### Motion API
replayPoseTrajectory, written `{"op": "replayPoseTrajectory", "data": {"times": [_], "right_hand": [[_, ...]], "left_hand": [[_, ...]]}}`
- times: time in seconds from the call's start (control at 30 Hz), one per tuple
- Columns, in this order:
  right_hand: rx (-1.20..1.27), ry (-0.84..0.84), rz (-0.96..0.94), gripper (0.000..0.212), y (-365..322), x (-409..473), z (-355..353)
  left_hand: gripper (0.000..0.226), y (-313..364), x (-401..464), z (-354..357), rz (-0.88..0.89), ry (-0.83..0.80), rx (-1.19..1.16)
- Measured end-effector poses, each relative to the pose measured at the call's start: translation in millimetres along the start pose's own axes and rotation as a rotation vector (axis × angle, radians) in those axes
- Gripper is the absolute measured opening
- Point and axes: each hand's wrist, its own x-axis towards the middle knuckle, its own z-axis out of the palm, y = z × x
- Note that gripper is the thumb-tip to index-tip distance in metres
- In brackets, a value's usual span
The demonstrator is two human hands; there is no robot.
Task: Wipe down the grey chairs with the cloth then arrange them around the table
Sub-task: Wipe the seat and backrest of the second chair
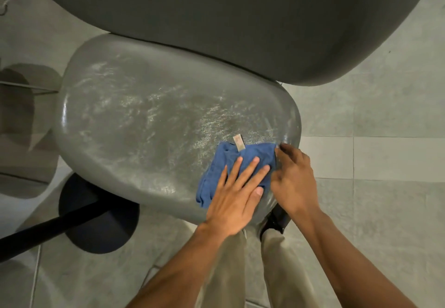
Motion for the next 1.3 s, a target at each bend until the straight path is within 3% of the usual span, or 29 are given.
{"op": "replayPoseTrajectory", "data": {"times": [0.13, 0.33, 0.43, 0.57, 0.7, 1.0, 1.3], "right_hand": [[0.046, -0.016, 0.09, 0.042, -18.2, 9.2, 2.4], [0.229, -0.065, 0.194, 0.059, -35.2, 22.3, 4.3], [0.187, -0.105, 0.233, 0.048, -33.2, 27.5, 3.2], [0.1, -0.108, 0.158, 0.02, -31.7, 21.0, -4.4], [0.137, -0.116, 0.122, 0.023, -34.2, 4.2, -13.8], [0.142, -0.216, -0.01, 0.022, -76.0, -44.0, -63.2], [0.056, -0.168, -0.155, 0.042, -137.3, -105.7, -128.5]], "left_hand": [[0.047, -18.3, 12.1, -25.2, -0.055, 0.151, 0.058], [0.056, -45.2, 39.7, -48.8, -0.18, 0.049, 0.109], [0.061, -40.3, 40.2, -54.6, -0.191, 0.048, 0.091], [0.058, -34.7, 33.0, -57.6, -0.284, 0.05, 0.042], [0.039, -32.8, 20.8, -71.7, -0.346, 0.014, -0.005], [0.026, -16.8, -43.4, -134.1, -0.328, 0.038, -0.163], [0.018, 26.4, -122.6, -207.7, -0.243, 0.242, -0.252]]}}
